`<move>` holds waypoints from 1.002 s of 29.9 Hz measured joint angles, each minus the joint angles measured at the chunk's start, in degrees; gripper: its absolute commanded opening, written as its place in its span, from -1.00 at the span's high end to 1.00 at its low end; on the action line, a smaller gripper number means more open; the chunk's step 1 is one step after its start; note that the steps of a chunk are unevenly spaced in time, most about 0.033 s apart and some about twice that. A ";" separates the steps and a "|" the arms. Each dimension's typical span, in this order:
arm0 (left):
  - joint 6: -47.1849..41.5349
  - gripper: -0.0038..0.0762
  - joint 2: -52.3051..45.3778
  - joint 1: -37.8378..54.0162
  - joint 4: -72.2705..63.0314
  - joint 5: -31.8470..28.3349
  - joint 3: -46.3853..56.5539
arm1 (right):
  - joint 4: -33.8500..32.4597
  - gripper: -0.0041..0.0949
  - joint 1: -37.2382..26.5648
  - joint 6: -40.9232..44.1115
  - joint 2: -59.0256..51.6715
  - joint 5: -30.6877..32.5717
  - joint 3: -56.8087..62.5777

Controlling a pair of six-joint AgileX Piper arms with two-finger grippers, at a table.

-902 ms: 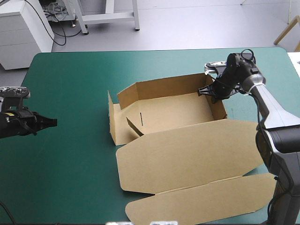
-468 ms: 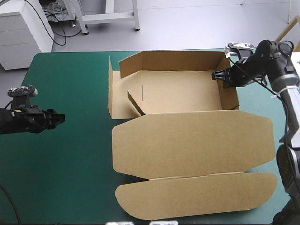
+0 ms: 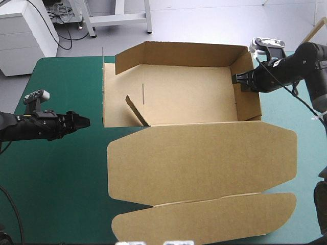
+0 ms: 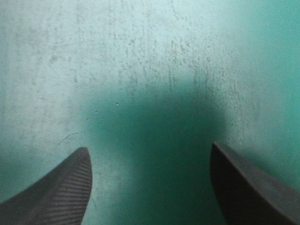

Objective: Fold the box

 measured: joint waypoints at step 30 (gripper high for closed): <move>3.22 -0.36 0.00 0.00 -4.53 4.69 0.00 | 0.86 0.96 13.51 0.84 5.27 -18.05 12.90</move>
